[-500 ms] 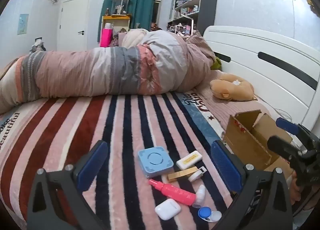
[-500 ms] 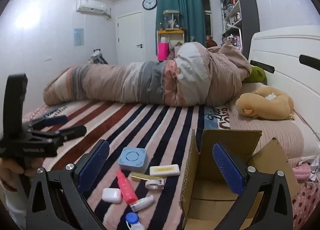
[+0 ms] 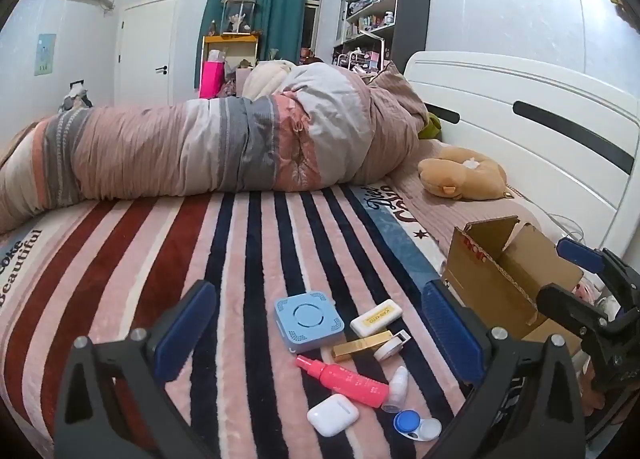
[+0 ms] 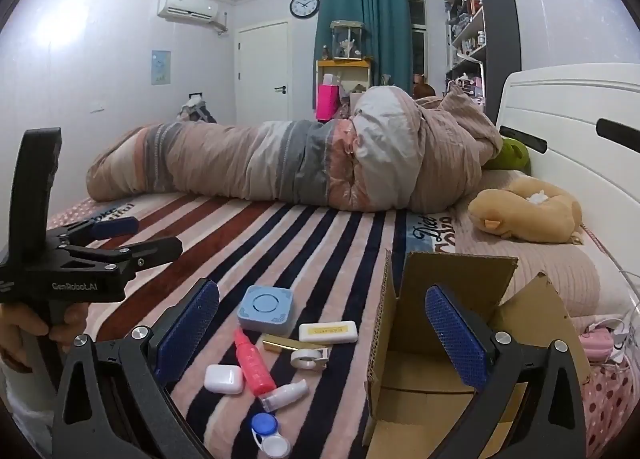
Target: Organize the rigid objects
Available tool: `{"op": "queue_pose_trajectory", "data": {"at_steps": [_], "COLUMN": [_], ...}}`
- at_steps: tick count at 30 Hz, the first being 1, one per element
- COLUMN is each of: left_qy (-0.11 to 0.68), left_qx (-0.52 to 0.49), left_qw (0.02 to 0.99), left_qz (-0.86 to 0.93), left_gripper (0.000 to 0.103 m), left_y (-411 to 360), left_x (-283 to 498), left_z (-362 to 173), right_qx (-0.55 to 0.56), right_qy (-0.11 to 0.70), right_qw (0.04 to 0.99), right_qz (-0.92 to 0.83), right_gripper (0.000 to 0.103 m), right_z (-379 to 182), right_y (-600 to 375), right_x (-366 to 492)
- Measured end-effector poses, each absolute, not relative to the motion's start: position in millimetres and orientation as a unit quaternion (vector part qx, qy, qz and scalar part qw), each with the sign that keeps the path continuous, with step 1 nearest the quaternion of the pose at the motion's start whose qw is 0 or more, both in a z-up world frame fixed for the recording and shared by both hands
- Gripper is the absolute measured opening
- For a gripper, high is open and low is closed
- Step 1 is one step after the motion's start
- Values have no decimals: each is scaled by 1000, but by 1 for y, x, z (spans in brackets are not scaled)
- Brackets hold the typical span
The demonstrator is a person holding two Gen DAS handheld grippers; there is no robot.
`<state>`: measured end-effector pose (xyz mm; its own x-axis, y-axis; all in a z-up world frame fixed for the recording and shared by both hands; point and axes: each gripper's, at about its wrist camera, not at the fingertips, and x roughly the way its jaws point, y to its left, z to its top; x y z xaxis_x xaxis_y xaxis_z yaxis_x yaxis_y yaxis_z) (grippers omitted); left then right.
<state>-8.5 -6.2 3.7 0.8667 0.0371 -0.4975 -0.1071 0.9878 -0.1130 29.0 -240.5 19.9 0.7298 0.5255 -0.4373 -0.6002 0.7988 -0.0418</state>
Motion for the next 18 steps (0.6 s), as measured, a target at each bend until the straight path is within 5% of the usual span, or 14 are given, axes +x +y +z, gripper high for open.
{"op": "queue_pose_trajectory", "data": {"at_steps": [18], "left_qy": [258], "left_qx": [-58], "left_qw": [964], "left_qz": [28], "left_gripper": [102], "left_y": [-15], "left_x": [-11], "left_z": [4], "right_qx": [-86], "right_qy": [216], "right_qw": [927], "right_qz": [295], "right_gripper": [103], "right_z": [10], "right_y": [-243], "right_x": [27]}}
